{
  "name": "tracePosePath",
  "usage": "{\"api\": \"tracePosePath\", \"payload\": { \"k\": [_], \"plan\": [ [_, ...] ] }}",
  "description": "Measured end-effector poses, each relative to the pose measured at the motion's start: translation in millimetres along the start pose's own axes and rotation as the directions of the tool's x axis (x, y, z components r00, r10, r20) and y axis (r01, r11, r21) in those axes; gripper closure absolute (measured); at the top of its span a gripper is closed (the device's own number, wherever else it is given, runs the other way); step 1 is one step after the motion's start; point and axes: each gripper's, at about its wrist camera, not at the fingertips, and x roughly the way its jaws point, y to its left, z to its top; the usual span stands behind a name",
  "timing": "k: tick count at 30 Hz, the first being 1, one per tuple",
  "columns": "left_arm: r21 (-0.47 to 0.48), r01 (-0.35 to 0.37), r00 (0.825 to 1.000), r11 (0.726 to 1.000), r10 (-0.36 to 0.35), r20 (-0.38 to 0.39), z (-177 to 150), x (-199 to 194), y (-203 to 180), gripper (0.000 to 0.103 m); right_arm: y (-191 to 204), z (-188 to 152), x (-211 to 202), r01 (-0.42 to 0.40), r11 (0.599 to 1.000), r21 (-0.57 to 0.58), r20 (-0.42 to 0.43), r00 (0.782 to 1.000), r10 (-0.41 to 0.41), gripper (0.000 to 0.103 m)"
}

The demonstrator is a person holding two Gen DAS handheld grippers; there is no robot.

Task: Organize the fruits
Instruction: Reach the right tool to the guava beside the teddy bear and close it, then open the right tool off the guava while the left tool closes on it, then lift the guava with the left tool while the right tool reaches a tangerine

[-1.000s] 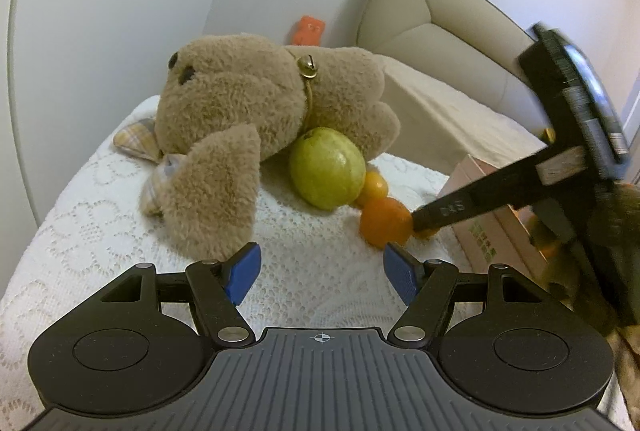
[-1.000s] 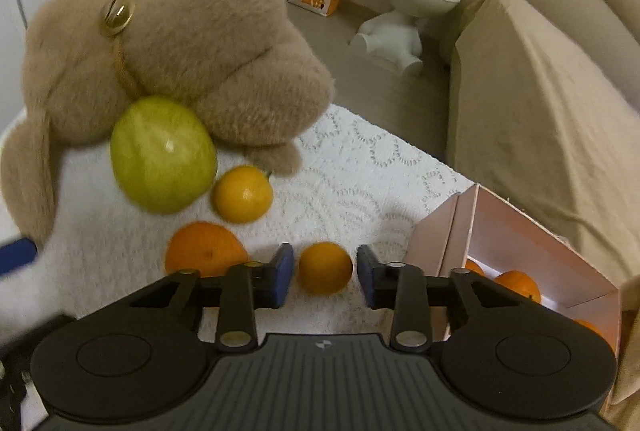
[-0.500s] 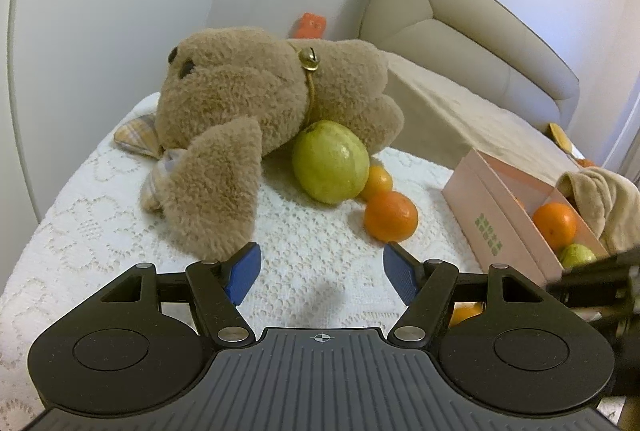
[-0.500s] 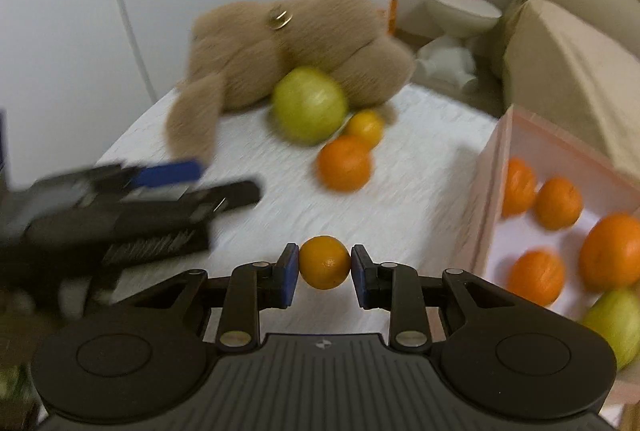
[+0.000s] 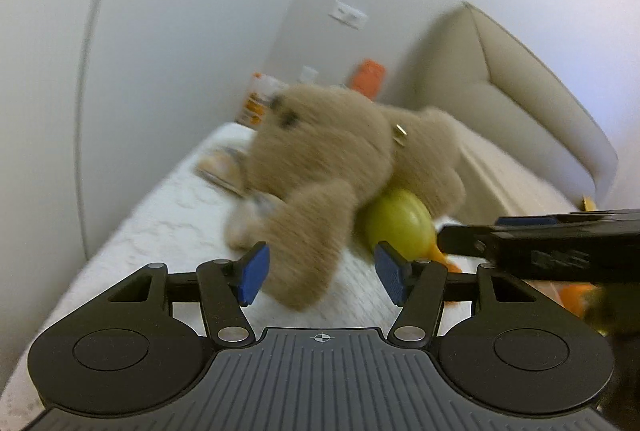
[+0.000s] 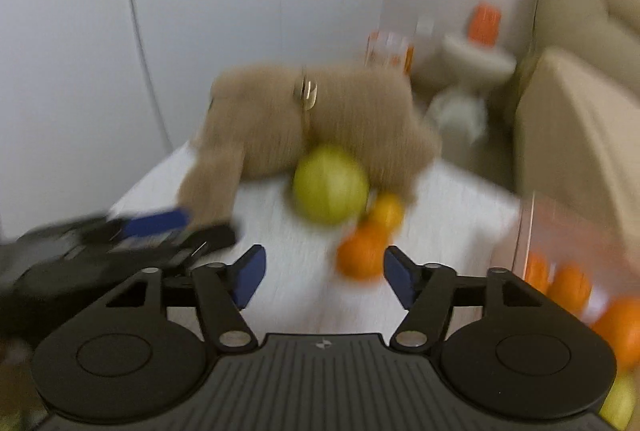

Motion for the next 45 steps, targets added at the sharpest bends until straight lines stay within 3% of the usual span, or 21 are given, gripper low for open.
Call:
{"api": "tracePosePath", "payload": {
  "k": [6,12,13,16,22,25,29,31,36,41,45],
  "plan": [
    [-0.049,-0.062,0.997,0.997,0.064,0.037,10,-5,18,0.04,3,29,53,0.07,0.997,0.013,-0.04,0.997,-0.07,0.034],
    [-0.028,-0.063,0.997,0.998,0.064,0.034,9,-7,16,0.04,-1,35,78,-0.007,0.997,0.08,-0.098,0.995,0.015,0.035],
    [-0.026,-0.06,0.998,0.998,0.061,0.034,9,-7,16,0.04,1,35,80,-0.014,0.997,0.075,-0.114,0.993,0.022,0.041],
    [-0.017,-0.056,0.998,0.998,0.056,0.035,9,-9,15,0.04,6,27,70,-0.013,0.999,0.039,-0.116,0.993,0.018,0.043],
    [0.003,-0.04,0.999,0.999,0.039,0.023,7,-6,11,0.039,-4,-8,11,-0.081,0.991,0.107,-0.082,0.993,0.09,0.044],
    [0.033,0.007,1.0,0.999,-0.007,0.005,4,-2,4,0.04,-7,-32,-17,-0.091,0.986,0.137,-0.066,0.993,0.101,0.044],
    [0.11,0.06,0.998,0.992,-0.058,-0.024,-4,2,-13,0.039,-15,-58,-20,-0.12,0.975,0.188,-0.094,0.986,0.139,0.044],
    [0.138,0.082,0.996,0.987,-0.075,-0.052,-8,1,-20,0.039,-21,-66,-19,-0.139,0.966,0.218,-0.058,0.986,0.155,0.043],
    [0.122,0.151,0.987,0.981,-0.142,-0.074,-13,-12,-27,0.039,-28,-76,-31,-0.177,0.952,0.251,-0.019,0.982,0.188,0.041],
    [0.134,0.196,0.978,0.971,-0.185,-0.091,-10,-15,-47,0.039,-20,-104,-52,-0.153,0.966,0.209,0.009,0.988,0.155,0.036],
    [0.195,0.158,0.985,0.968,-0.14,-0.106,-15,-6,-70,0.039,-9,-119,-52,-0.118,0.98,0.157,0.018,0.993,0.117,0.037]
  ]
}}
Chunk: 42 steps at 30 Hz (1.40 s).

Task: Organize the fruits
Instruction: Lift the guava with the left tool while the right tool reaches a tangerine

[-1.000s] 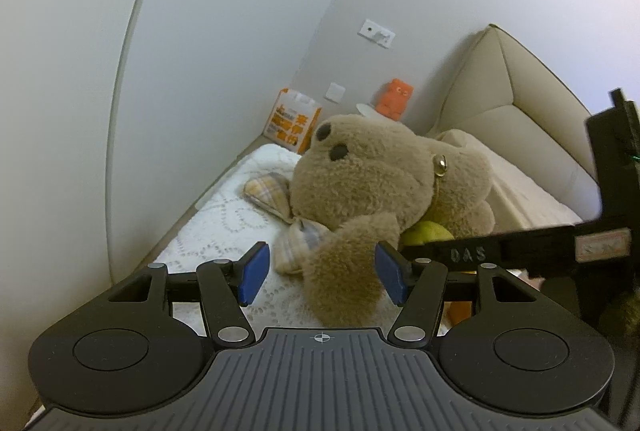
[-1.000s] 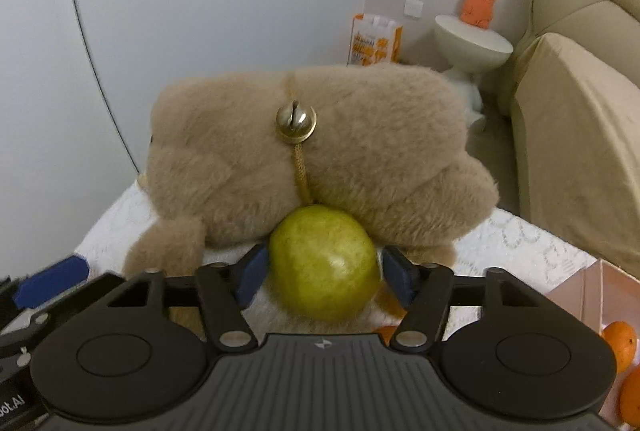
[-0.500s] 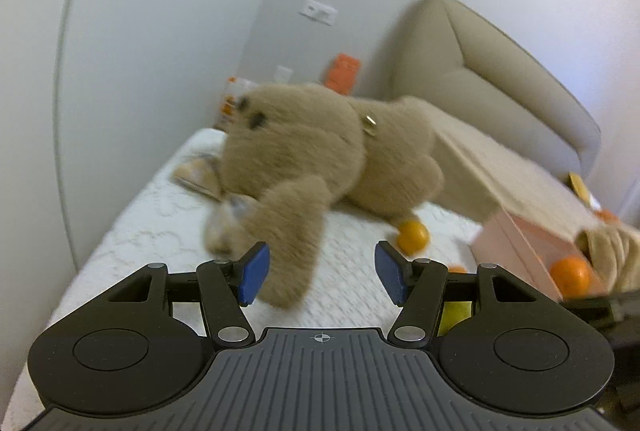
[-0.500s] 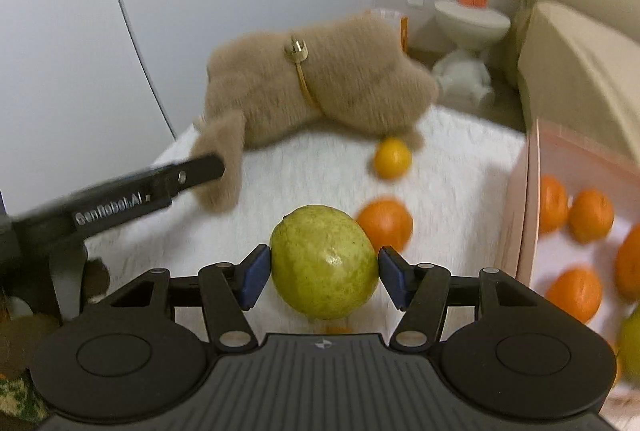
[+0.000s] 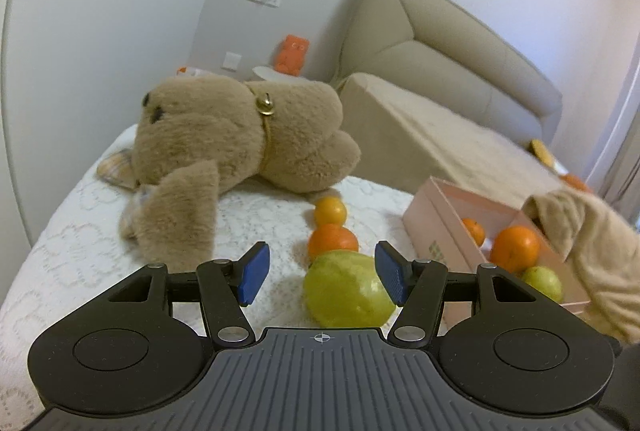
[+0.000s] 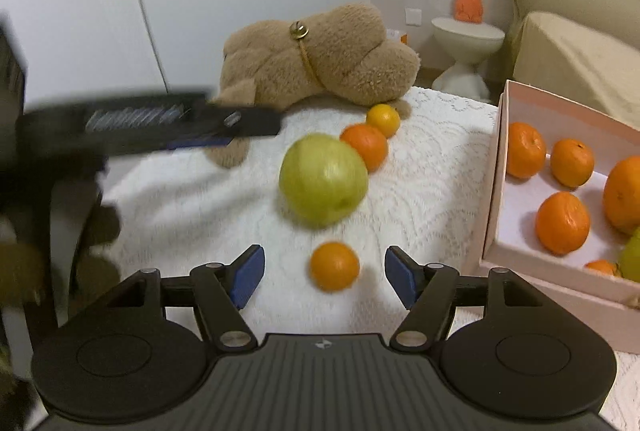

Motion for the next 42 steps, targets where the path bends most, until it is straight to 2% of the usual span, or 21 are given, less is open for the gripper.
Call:
{"api": "tracePosePath", "payload": {
  "k": [3,4,5,9,14,16,18,19,20,23,28,30,33,35,42],
  "plan": [
    [0.007,-0.055,0.998,0.998,0.055,-0.012,-2,4,-7,0.039,2,-1,11,-0.011,1.0,-0.02,-0.017,1.0,0.011,0.051],
    [-0.004,-0.068,0.998,0.998,0.068,-0.02,-3,5,-7,0.039,4,-2,14,0.001,1.0,-0.031,-0.023,1.0,-0.002,0.06],
    [-0.019,-0.078,0.997,0.997,0.078,-0.028,-3,7,-6,0.039,4,-2,16,0.023,0.999,-0.041,-0.029,0.999,-0.024,0.073],
    [-0.076,-0.087,0.995,0.993,0.083,-0.063,-5,6,-1,0.039,-3,-8,1,0.038,0.999,-0.032,-0.011,0.999,-0.038,0.076],
    [-0.109,-0.085,0.994,0.99,0.076,-0.084,-2,15,-13,0.038,-25,-30,-28,0.107,0.994,-0.004,0.009,0.994,-0.107,0.075],
    [-0.11,-0.082,0.993,0.991,0.072,-0.097,-2,22,-20,0.034,-36,-41,-37,0.132,0.991,0.015,0.022,0.991,-0.133,0.072],
    [-0.104,-0.078,0.991,0.992,0.065,-0.116,-3,31,-28,0.029,-48,-48,-43,0.127,0.991,0.053,0.041,0.991,-0.129,0.053],
    [-0.094,-0.076,0.991,0.993,0.064,-0.12,-3,34,-32,0.029,-53,-52,-46,0.122,0.989,0.079,0.055,0.99,-0.126,0.039],
    [-0.08,-0.074,0.99,0.994,0.064,-0.124,-4,37,-37,0.028,-60,-55,-47,0.116,0.987,0.109,0.068,0.99,-0.124,0.034],
    [-0.043,-0.073,0.987,0.996,0.066,-0.147,-6,44,-50,0.028,-75,-63,-42,0.096,0.979,0.178,0.068,0.992,-0.11,0.033],
    [0.011,-0.06,0.978,0.998,0.061,-0.2,-15,57,-68,0.03,-76,-65,-41,0.074,0.981,0.181,0.083,0.992,-0.09,0.025],
    [0.035,-0.073,0.971,0.997,0.079,-0.226,-20,66,-72,0.038,-75,-66,-40,0.075,0.982,0.175,0.081,0.993,-0.091,0.023],
    [0.125,-0.101,0.969,0.987,0.126,-0.213,-25,74,-82,0.036,-74,-67,-41,0.076,0.981,0.177,0.082,0.992,-0.091,0.022],
    [0.138,-0.106,0.967,0.985,0.134,-0.217,-24,74,-85,0.036,-75,-68,-42,0.075,0.98,0.182,0.084,0.992,-0.091,0.022],
    [0.178,-0.048,0.971,0.983,0.087,-0.221,-25,63,-78,0.037,-75,-68,-41,0.073,0.981,0.181,0.083,0.993,-0.089,0.02]
  ]
}}
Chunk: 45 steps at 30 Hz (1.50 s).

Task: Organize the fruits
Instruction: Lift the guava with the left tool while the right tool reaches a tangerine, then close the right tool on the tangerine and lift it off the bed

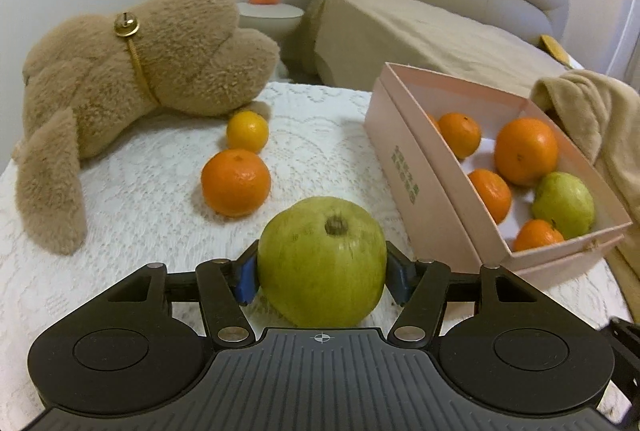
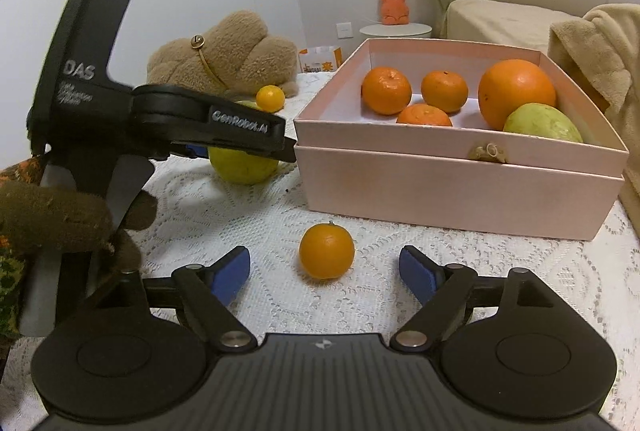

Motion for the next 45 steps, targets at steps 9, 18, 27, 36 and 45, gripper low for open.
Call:
{"api": "tracePosePath", "payload": {
  "k": [9,18,27,36,45],
  "plan": [
    [0.128,-0.112,0.992,0.985,0.102,0.079,-14,-53,10,0.037,1,0,1,0.0,1.0,-0.003,-0.002,1.0,0.0,0.018],
    [0.023,-0.066,0.998,0.998,0.066,0.018,-33,-44,42,0.037,2,0,1,-0.001,1.0,-0.005,-0.003,1.0,0.001,0.016],
    [-0.014,-0.053,0.997,0.999,0.053,0.062,-40,-45,46,0.037,3,0,1,-0.002,1.0,-0.005,-0.004,1.0,0.002,0.015],
    [-0.053,0.04,0.995,0.998,-0.035,0.098,-39,-48,60,0.037,4,0,1,-0.002,1.0,-0.006,-0.005,1.0,0.002,0.014],
    [-0.003,0.078,0.994,0.997,-0.077,0.075,-32,-46,63,0.037,12,2,9,-0.001,0.997,-0.071,-0.048,0.999,-0.002,0.004]
  ]
}}
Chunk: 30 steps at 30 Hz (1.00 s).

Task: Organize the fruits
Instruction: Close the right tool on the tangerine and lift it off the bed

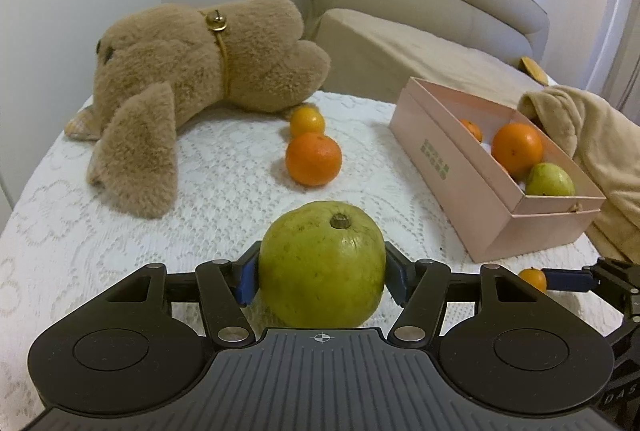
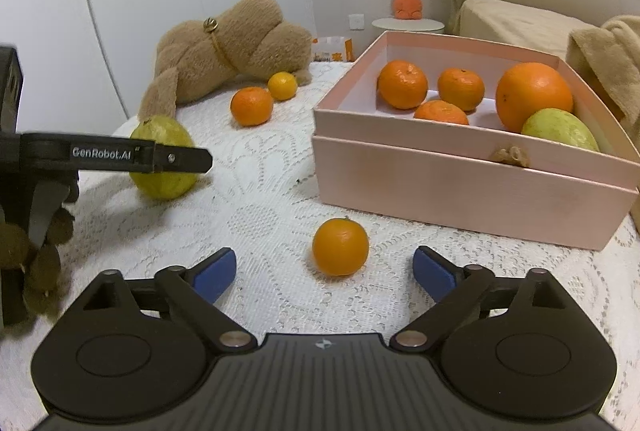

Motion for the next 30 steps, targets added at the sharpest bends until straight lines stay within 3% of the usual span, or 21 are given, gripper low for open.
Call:
{"api": "tracePosePath", "payload": {
  "k": [5,10,19,21,26,30],
  "plan": [
    [-0.007,0.048,0.998,0.999,-0.048,0.031,-6,-1,3,0.037,10,1,7,0.036,0.996,-0.077,-0.045,0.998,-0.04,0.0],
    [-0.022,0.081,0.996,0.997,-0.079,0.049,-7,-4,6,0.037,12,2,8,0.046,0.996,-0.079,-0.059,0.997,-0.05,0.0],
    [-0.084,0.048,0.997,0.995,-0.043,0.066,-8,-7,22,0.037,9,2,3,0.016,0.996,-0.087,-0.074,0.997,-0.022,0.0],
    [-0.087,0.052,0.997,0.995,-0.047,0.061,-8,-6,23,0.037,7,6,3,0.022,0.998,-0.053,-0.078,0.997,-0.026,0.002],
    [-0.039,0.056,0.997,0.998,-0.054,0.056,-11,-5,14,0.037,5,15,2,0.064,0.998,-0.002,-0.073,0.995,-0.064,0.022],
    [-0.017,0.044,0.997,0.999,-0.043,0.059,-13,-5,10,0.037,8,15,2,0.096,0.995,-0.006,-0.067,0.993,-0.096,0.025]
  ]
}}
